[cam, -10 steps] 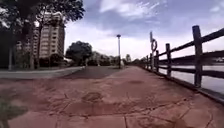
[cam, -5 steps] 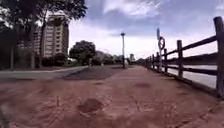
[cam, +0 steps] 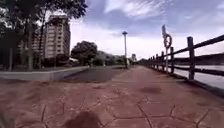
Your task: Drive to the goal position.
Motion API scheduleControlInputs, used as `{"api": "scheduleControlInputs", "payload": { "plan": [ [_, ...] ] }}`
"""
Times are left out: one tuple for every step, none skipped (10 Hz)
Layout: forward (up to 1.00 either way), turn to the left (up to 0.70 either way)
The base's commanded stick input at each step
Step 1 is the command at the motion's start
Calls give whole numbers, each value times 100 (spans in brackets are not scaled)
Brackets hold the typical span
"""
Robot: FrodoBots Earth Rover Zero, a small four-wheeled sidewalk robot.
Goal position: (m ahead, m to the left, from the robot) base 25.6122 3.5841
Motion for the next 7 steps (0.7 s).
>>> {"api": "scheduleControlInputs", "payload": {
  "plan": [
    [100, 0],
    [100, 0],
    [100, 0],
    [100, 0],
    [100, 3],
    [100, 18],
    [100, 21]
  ]
}}
